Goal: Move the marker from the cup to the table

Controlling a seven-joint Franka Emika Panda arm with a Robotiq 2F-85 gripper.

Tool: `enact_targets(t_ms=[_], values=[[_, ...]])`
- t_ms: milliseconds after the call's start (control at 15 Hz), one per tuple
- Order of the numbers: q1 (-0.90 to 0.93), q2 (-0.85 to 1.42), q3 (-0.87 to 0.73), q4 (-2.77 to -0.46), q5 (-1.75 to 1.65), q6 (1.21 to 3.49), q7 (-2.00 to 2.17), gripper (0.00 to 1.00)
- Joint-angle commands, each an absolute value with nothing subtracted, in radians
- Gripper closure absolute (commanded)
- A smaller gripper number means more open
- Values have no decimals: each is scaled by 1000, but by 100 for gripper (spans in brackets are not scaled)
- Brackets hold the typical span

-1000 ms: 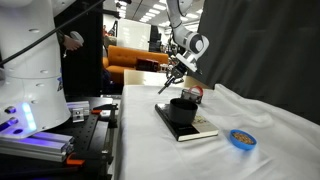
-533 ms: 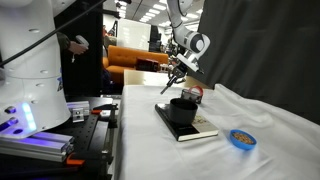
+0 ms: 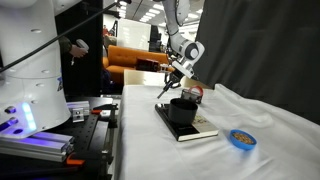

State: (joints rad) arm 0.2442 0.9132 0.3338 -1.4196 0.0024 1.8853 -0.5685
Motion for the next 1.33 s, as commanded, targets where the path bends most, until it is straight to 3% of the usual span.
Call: enact_targets(t_ms=[0, 800, 867, 933, 1000, 1067, 1267], values=[[252, 938, 339, -1383, 12, 1879, -572, 96], [252, 930, 328, -1401, 11, 1873, -554, 96], [249, 931, 328, -1401, 12, 1869, -555, 86], [250, 928, 327, -1409, 10, 1875, -555, 59], [250, 927, 326, -1413, 8, 1877, -555, 58], [255, 933, 326, -1403, 1, 1879, -562, 78], [255, 934, 325, -1404, 1, 1878, -562, 58]])
